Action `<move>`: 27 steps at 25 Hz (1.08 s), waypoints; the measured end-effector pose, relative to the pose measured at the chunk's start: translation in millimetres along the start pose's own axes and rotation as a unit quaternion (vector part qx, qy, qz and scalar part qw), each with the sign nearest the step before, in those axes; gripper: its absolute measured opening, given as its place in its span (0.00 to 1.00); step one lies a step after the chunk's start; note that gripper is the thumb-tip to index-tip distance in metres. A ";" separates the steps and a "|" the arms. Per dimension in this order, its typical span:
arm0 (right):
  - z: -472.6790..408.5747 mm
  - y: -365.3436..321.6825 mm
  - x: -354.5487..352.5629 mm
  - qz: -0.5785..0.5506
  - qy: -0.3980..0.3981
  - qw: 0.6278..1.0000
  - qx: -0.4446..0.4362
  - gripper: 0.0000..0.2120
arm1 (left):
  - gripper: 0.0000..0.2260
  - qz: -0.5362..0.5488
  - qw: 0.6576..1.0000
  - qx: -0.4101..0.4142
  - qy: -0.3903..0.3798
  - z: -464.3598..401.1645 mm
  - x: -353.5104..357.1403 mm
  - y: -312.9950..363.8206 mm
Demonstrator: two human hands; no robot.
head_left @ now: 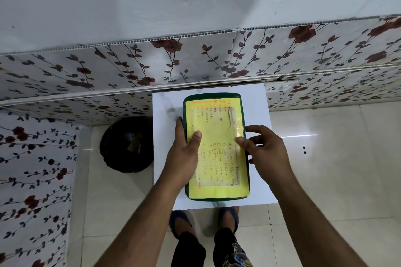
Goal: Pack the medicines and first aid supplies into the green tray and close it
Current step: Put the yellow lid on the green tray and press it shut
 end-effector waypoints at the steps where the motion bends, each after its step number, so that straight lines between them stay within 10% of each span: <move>1: -1.2 1.8 2.2 -0.008 -0.004 1.000 0.003 0.14 | 0.28 -0.004 1.000 -0.001 -0.001 -0.4 1.3 1.0; 27: -59.7 -43.2 37.5 -0.078 0.037 0.996 -0.030 0.17 | 0.13 0.068 0.991 0.051 0.104 -63.4 -8.4 44.2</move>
Point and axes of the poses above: each hand's wrist, its own z-axis away from the middle knuckle, its own x-axis out of the palm, y = z × x, the point moved 8 cm from there along -z, towards the middle knuckle, and after that the axes turned 4 degrees about y, right-handed, at the moved point
